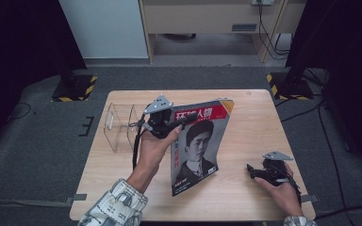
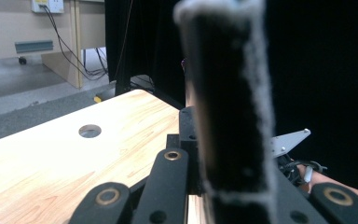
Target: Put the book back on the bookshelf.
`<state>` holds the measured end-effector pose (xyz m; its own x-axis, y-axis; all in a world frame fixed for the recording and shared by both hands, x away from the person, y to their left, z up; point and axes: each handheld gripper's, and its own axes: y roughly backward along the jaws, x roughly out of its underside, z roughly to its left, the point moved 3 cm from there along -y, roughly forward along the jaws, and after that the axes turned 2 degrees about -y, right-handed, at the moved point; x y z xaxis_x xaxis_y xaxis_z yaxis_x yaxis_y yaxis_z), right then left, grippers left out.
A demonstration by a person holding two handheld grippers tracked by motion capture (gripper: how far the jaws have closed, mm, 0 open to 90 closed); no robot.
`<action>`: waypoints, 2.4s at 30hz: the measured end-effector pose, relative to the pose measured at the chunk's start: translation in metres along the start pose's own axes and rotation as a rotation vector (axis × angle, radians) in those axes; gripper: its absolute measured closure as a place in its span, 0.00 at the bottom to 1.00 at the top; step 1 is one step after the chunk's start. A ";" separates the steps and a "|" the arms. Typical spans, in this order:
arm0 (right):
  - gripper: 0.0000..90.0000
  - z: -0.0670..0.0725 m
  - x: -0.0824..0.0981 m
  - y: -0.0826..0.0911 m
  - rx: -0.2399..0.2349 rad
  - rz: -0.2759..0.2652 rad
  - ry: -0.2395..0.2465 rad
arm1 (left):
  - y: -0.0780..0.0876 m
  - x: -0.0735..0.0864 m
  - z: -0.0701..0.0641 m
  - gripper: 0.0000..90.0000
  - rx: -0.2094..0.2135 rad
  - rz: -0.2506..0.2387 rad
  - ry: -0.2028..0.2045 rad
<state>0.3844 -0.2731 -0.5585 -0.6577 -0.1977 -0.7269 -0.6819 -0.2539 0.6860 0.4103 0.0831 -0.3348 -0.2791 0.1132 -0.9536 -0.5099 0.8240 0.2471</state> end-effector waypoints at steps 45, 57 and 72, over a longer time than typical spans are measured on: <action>0.17 0.000 -0.001 -0.001 0.001 -0.003 -0.002 | 0.112 0.025 0.029 0.96 -0.102 -0.081 0.040; 0.16 0.000 -0.001 -0.001 0.000 -0.003 -0.002 | 0.159 0.026 0.047 0.96 -0.171 -0.107 0.054; 0.16 0.000 -0.001 -0.001 0.000 -0.002 -0.004 | 0.197 0.039 0.061 0.96 -0.245 -0.119 0.069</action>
<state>0.3860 -0.2727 -0.5586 -0.6571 -0.1937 -0.7285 -0.6836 -0.2542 0.6842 0.3482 0.2838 -0.3333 -0.2559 -0.0209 -0.9665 -0.7216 0.6694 0.1766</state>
